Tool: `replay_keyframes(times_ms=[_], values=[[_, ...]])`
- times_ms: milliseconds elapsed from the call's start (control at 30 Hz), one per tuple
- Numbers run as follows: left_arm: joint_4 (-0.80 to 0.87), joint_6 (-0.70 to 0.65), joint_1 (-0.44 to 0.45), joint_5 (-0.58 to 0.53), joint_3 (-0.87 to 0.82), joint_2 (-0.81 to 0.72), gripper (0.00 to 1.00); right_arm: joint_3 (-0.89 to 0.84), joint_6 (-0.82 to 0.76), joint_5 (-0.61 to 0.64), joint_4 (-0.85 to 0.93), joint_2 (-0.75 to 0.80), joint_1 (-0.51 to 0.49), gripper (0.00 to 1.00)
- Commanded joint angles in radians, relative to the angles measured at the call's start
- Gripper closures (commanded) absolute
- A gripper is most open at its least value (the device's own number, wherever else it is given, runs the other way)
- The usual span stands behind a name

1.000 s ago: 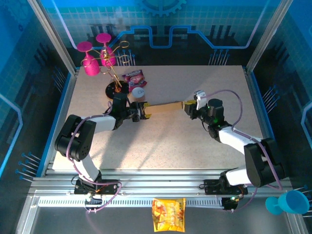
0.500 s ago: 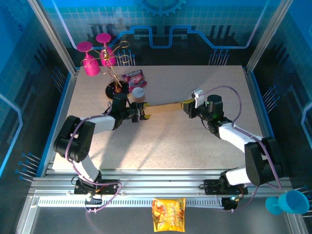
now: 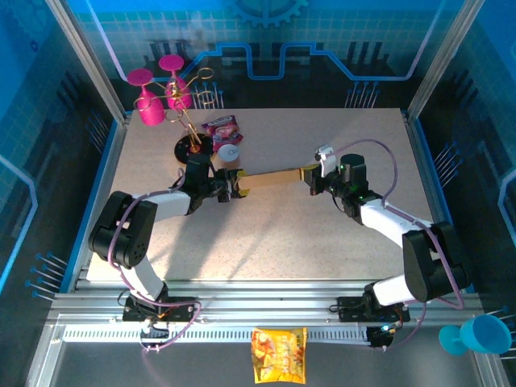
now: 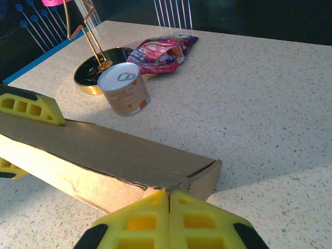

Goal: Fold the paper box

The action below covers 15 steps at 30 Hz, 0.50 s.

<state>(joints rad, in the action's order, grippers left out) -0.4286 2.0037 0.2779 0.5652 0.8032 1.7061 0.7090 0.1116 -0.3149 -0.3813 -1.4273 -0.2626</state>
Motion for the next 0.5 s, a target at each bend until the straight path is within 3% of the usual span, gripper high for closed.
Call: replay_keyframes(times_ms=[0,467], values=[[0.009,0.564,0.008,0.009,0.026,-0.025,0.89,0.013,0.012,-0.008,0.002,-0.007,-0.012,1.0],[-0.015,0.575,0.012,0.002,0.036,-0.011,0.89,-0.024,0.151,0.051,-0.079,-0.008,-0.072,1.0]])
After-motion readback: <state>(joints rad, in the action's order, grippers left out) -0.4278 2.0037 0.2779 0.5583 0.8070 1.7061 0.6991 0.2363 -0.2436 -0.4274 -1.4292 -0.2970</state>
